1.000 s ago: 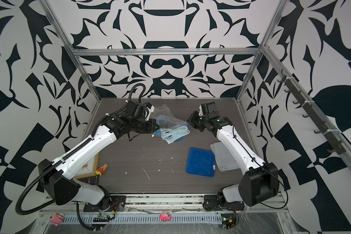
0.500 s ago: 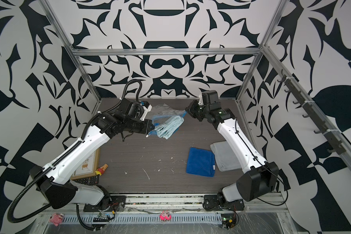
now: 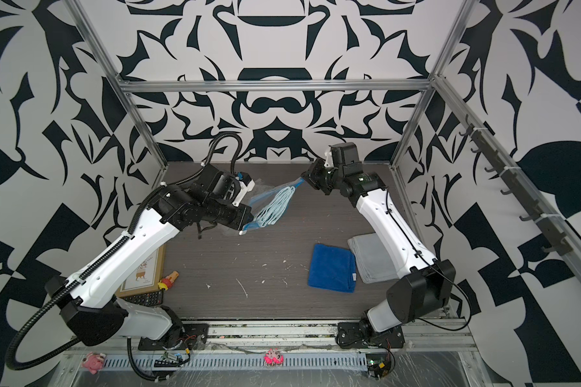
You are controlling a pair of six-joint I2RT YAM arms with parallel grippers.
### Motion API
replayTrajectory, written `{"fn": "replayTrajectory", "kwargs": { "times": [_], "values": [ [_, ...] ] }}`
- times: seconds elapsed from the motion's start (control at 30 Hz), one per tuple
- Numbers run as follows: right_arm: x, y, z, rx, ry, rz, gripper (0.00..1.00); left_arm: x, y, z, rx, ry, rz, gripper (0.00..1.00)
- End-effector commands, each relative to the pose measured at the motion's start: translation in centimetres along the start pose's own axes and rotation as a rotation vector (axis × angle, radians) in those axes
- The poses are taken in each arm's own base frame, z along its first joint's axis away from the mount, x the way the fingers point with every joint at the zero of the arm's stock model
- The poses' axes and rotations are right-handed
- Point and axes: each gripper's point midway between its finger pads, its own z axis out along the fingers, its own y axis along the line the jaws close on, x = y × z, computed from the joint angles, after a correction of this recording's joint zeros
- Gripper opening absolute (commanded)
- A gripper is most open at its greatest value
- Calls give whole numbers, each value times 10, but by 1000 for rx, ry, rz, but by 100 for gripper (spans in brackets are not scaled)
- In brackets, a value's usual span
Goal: Place the folded towel into the vacuum bag
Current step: Adjust the vacuum bag at the center of the board.
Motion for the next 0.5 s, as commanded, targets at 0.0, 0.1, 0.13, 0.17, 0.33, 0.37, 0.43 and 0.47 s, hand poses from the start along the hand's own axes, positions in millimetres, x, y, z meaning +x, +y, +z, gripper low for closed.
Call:
{"fn": "replayTrajectory", "kwargs": {
  "times": [0.0,0.1,0.13,0.17,0.33,0.37,0.43,0.47],
  "values": [
    [-19,31,-15,-67,-75,-49,0,-13,3,-30,-50,-57,14,0],
    [-20,42,-19,-79,-75,-93,0,-26,-2,-36,-43,-76,26,0],
    [-20,45,-20,-79,-73,-105,0,-29,-2,-35,-43,-71,30,0],
    [-20,48,-21,-82,-73,-118,0,-31,-3,-35,-46,-67,33,0],
    [-21,54,-25,-92,-83,-160,0,-43,2,-29,-91,-59,27,0],
    [-21,53,-26,-86,-88,-162,0,-46,2,-29,-95,-62,24,0],
    [-23,48,-27,-69,-111,-165,0,-49,1,-26,-90,-57,16,0],
    [-25,45,-28,-58,-122,-162,0,-50,-2,-24,-76,-53,13,0]
  ]
}}
